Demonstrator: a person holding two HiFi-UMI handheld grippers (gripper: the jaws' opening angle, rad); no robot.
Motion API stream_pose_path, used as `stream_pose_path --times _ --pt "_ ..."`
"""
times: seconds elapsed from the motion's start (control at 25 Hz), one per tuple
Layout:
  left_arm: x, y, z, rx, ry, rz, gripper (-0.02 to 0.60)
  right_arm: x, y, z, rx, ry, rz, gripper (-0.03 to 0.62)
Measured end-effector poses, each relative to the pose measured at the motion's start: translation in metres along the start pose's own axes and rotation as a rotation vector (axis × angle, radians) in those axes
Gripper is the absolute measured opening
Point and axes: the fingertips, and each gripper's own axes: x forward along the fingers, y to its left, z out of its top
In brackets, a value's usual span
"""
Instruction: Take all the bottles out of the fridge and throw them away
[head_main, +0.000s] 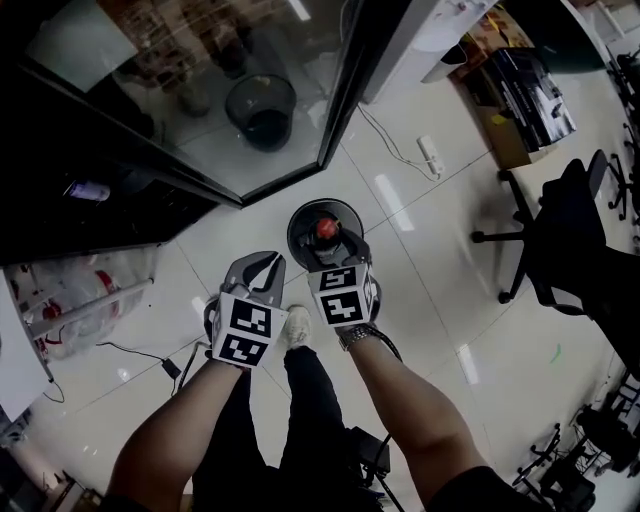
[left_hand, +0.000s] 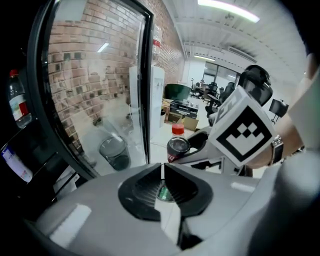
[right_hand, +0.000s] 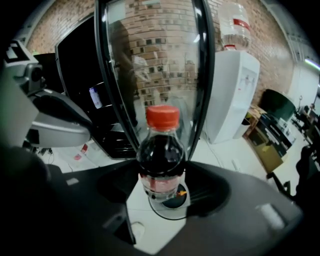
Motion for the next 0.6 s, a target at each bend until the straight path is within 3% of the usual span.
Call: stream_pose_path --times 0.52,0.6 --pt "0.063 -0.018 -0.005 0.035 0.036 -0.060 0.005 0.041 -0.033 -0.065 0.063 0.110 -0.021 0.297" --pt "0.063 -0.018 -0.008 0.034 0.044 -0.062 0.005 0.039 -0.034 -0.068 0.068 0.100 -0.032 0.256"
